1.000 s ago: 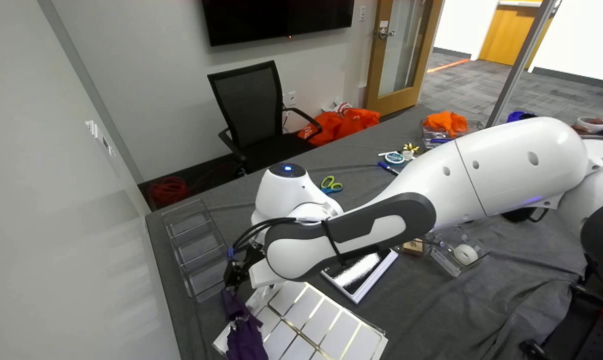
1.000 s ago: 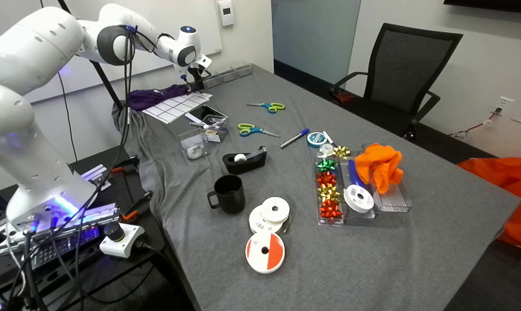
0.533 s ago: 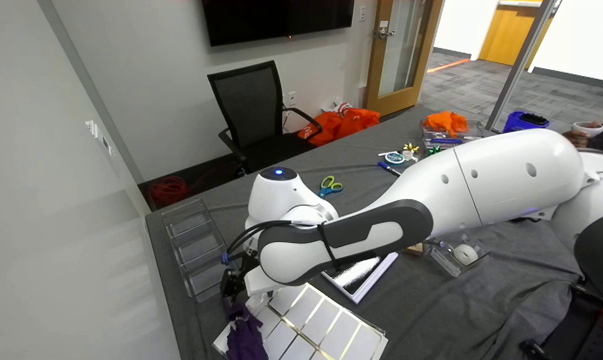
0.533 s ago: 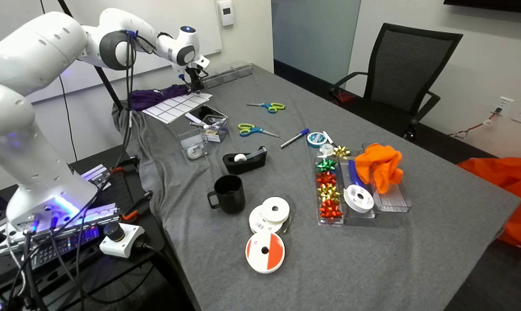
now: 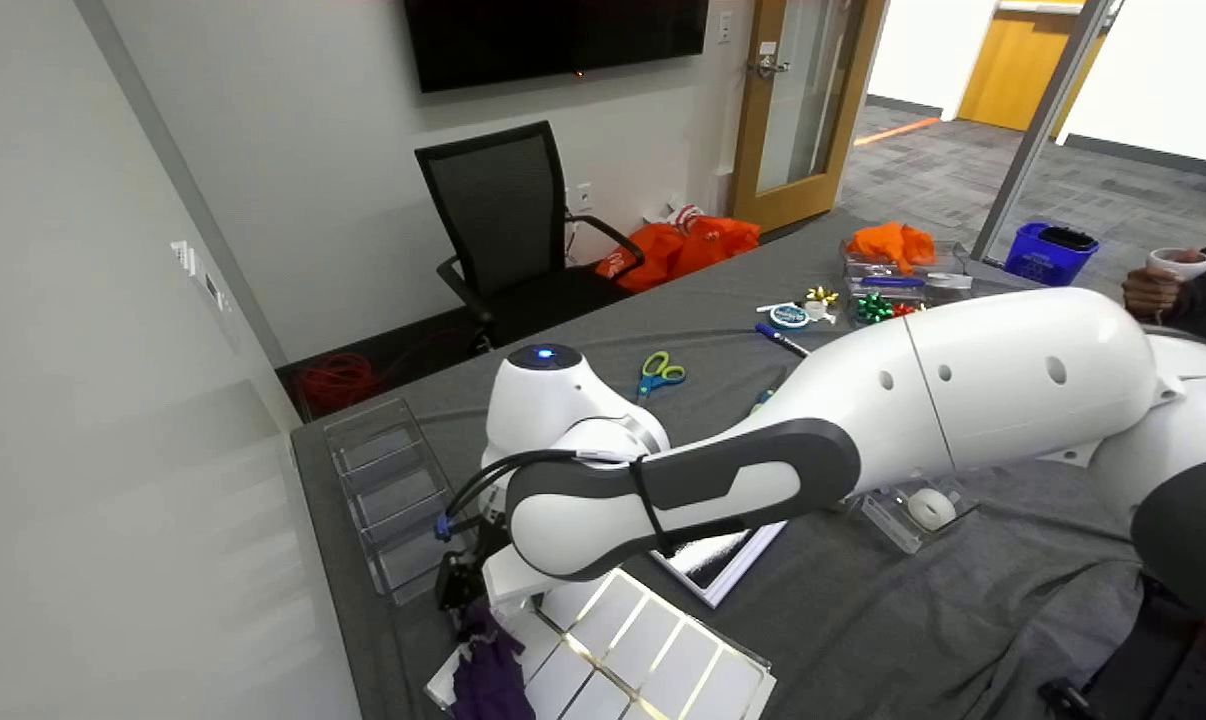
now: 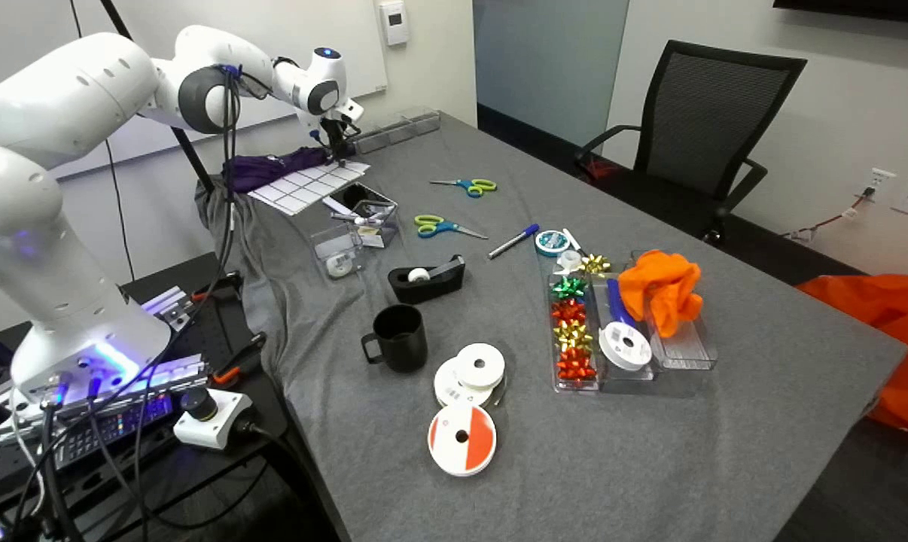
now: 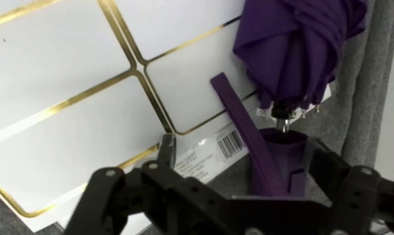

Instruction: Move the purple umbrella forward and move the clear case to the right

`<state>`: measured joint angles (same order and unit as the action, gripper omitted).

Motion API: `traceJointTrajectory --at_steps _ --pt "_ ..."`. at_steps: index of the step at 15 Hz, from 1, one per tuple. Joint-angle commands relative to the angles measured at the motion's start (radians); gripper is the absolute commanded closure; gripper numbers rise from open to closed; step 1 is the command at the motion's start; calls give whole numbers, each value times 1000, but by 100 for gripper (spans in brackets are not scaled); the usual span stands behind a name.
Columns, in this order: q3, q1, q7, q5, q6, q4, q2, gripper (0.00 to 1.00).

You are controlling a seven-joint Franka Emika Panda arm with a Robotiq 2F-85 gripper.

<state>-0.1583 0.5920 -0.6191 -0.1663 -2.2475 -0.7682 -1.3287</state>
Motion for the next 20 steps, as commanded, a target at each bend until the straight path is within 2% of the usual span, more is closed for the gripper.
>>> traceJointTrajectory --at_steps 1,6,11,15,20 --pt "3 10 -7 6 66 97 -59 0" --pt "17 22 -16 14 11 128 -89 0" --pt "112 66 -143 72 74 124 -75 0" --pt "172 100 -231 125 201 134 -52 0" --pt "216 108 -273 167 406 149 -38 0"
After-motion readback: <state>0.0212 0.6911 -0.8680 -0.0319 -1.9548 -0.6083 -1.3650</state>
